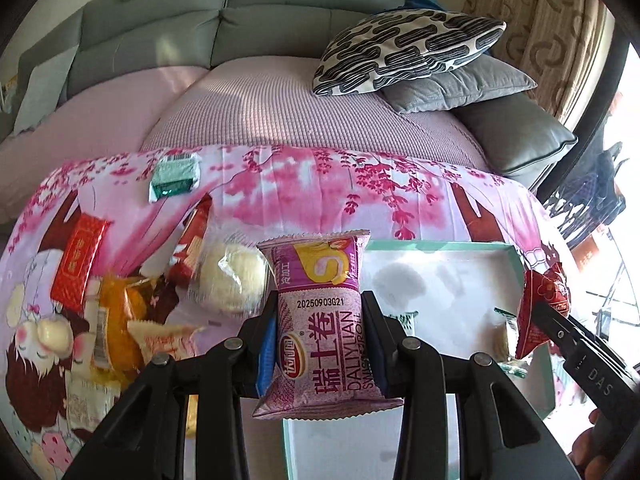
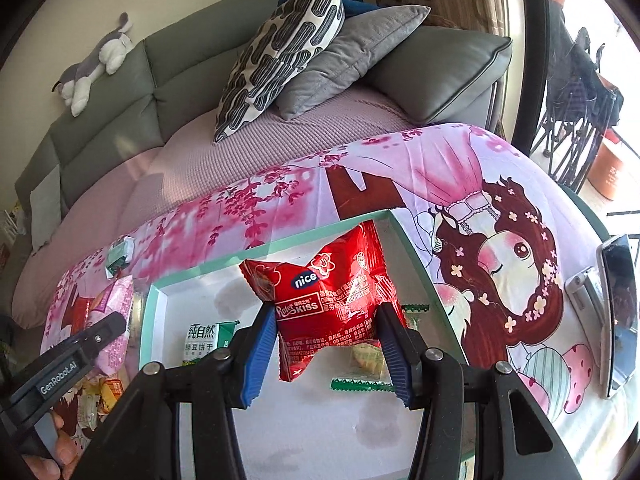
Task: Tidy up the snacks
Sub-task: 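Carry the pink roll pack and red nice pack over the tray, then lower both packs into the tray and open both tools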
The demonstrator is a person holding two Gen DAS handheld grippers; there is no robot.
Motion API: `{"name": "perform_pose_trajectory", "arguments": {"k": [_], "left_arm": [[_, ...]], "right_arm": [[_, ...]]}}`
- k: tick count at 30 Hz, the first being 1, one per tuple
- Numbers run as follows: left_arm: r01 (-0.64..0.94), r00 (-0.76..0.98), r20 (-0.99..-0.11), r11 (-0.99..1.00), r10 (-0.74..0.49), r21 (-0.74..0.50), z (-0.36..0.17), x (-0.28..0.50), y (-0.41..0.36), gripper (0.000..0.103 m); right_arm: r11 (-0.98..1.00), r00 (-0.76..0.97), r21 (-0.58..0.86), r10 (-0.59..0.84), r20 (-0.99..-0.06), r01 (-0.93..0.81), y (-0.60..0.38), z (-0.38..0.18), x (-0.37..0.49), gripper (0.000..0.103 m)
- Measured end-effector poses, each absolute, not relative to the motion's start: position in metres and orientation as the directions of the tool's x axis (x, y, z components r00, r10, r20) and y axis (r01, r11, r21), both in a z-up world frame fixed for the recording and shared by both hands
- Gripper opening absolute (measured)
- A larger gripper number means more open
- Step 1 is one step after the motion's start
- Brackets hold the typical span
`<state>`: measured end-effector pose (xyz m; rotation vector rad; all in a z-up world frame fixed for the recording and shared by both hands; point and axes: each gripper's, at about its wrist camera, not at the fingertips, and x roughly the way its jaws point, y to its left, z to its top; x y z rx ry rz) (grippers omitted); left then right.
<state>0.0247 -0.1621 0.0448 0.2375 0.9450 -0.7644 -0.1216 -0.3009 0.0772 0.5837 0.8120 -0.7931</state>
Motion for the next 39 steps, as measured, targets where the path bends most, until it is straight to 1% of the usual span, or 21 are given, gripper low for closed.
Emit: {"name": "perform_pose_trajectory", "arguments": {"k": [3, 8, 14, 19, 23, 26, 31, 33, 35, 39], "left_arm": [[0.701, 0.358, -0.801, 0.705, -0.48, -0.109, 0.036, 0.025, -0.172, 0.04], [0.737, 0.338, -0.795, 0.667, -0.504, -0.109, 0.021, 0.022, -0.187, 0.04], [0.739, 0.334, -0.814, 0.668, -0.475, -0.087, 0.002, 0.025, -0.197, 0.04], [0.743, 0.345, -0.823, 0.667, -0.45, -0.054, -0.008, 0.024, -0.203, 0.04], [0.74, 0.338, -0.83, 0.671, -0.443, -0.056, -0.014, 0.025, -0.204, 0.04], [0.747, 0.349, -0.831, 0.664, -0.434, -0.033, -0.016, 0.022, -0.206, 0.04], [0.75, 0.34, -0.837, 0.66, -0.429, -0.034, -0.017, 0.022, -0.207, 0.041], [0.75, 0.337, -0.84, 0.66, -0.425, -0.033, -0.017, 0.023, -0.207, 0.044], [0.757, 0.339, -0.84, 0.653, -0.424, -0.024, -0.016, 0.021, -0.207, 0.051], [0.768, 0.341, -0.838, 0.64, -0.426, -0.012, -0.011, 0.018, -0.208, 0.053]], "right_arm": [[0.592, 0.446, 0.159, -0.377, -0.812, 0.79, -0.303, 0.07, -0.114, 0.054], [0.617, 0.466, 0.17, -0.357, -0.81, 0.768, -0.308, 0.058, -0.1, 0.054], [0.631, 0.468, 0.157, -0.363, -0.806, 0.76, -0.311, 0.042, -0.086, 0.054], [0.62, 0.443, 0.145, -0.358, -0.822, 0.771, -0.315, 0.029, -0.081, 0.054], [0.624, 0.435, 0.131, -0.365, -0.823, 0.771, -0.315, 0.026, -0.078, 0.054], [0.631, 0.424, 0.113, -0.368, -0.828, 0.768, -0.314, 0.024, -0.076, 0.054], [0.639, 0.415, 0.101, -0.363, -0.834, 0.762, -0.314, 0.024, -0.074, 0.059], [0.643, 0.415, 0.1, -0.36, -0.836, 0.759, -0.314, 0.025, -0.073, 0.059], [0.643, 0.411, 0.101, -0.354, -0.84, 0.759, -0.315, 0.026, -0.073, 0.06], [0.64, 0.406, 0.105, -0.344, -0.847, 0.761, -0.315, 0.028, -0.074, 0.063]]}}
